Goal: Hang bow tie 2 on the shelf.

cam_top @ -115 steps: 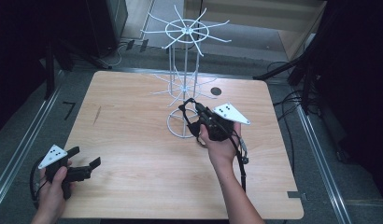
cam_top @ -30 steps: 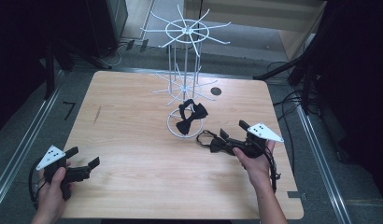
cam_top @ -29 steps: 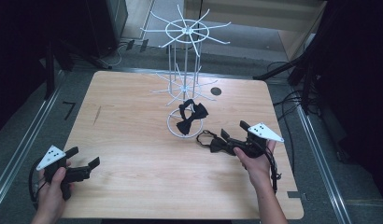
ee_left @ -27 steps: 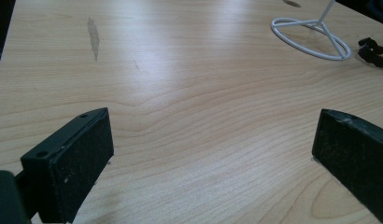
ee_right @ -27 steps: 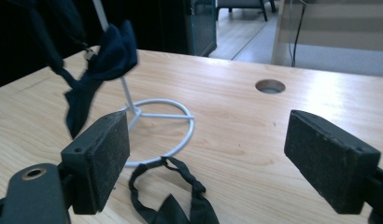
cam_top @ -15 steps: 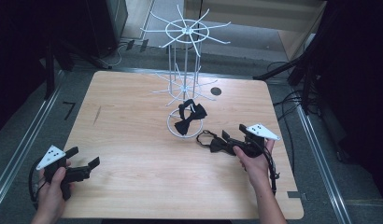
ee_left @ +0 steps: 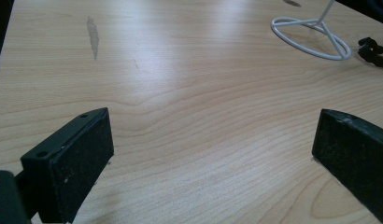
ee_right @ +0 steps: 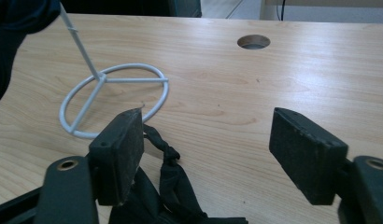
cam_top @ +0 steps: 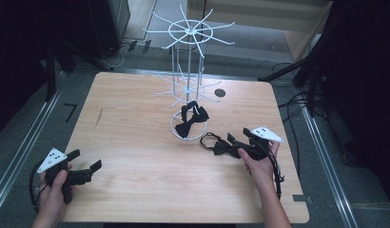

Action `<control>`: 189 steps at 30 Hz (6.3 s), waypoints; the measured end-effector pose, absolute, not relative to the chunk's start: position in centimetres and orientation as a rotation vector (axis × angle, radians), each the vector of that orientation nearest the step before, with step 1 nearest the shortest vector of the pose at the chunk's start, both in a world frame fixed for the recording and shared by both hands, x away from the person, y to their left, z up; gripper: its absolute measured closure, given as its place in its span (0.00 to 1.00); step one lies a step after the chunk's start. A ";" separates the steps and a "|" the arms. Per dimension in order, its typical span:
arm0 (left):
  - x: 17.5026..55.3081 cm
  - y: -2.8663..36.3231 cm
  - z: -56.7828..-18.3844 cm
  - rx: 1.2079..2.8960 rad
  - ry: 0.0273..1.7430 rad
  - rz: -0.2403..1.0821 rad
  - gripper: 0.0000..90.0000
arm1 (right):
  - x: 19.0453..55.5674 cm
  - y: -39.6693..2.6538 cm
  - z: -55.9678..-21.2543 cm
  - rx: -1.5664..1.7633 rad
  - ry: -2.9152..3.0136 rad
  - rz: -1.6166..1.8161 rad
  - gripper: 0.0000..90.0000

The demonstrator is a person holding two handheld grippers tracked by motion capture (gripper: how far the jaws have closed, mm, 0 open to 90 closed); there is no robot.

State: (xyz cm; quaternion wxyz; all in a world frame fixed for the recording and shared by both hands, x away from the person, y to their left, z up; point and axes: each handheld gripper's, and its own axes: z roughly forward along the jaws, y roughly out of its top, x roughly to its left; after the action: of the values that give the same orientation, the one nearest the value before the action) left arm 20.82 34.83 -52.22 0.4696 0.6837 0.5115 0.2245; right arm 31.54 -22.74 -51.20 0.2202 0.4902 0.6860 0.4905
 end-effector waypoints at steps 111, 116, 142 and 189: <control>20.6 34.4 -52.3 1.636 1.270 0.568 0.00 | 31.2 -19.1 -45.4 1.169 1.819 1.486 1.00; 20.6 34.4 -52.3 1.637 1.270 0.568 0.00 | 30.9 -19.1 -44.7 1.168 1.798 1.510 1.00; 20.7 34.3 -52.3 1.648 1.268 0.571 0.00 | 30.1 -19.4 -41.4 1.194 1.648 1.600 1.00; 20.6 34.2 -52.3 1.646 1.265 0.580 0.00 | 28.8 -16.8 -39.8 1.104 1.620 1.652 1.00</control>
State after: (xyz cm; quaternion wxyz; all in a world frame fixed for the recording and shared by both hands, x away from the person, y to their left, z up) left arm 20.60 34.21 -52.25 0.4733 0.6727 0.5170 0.2370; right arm 28.83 -16.79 -39.78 0.2847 0.4129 0.6058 0.6176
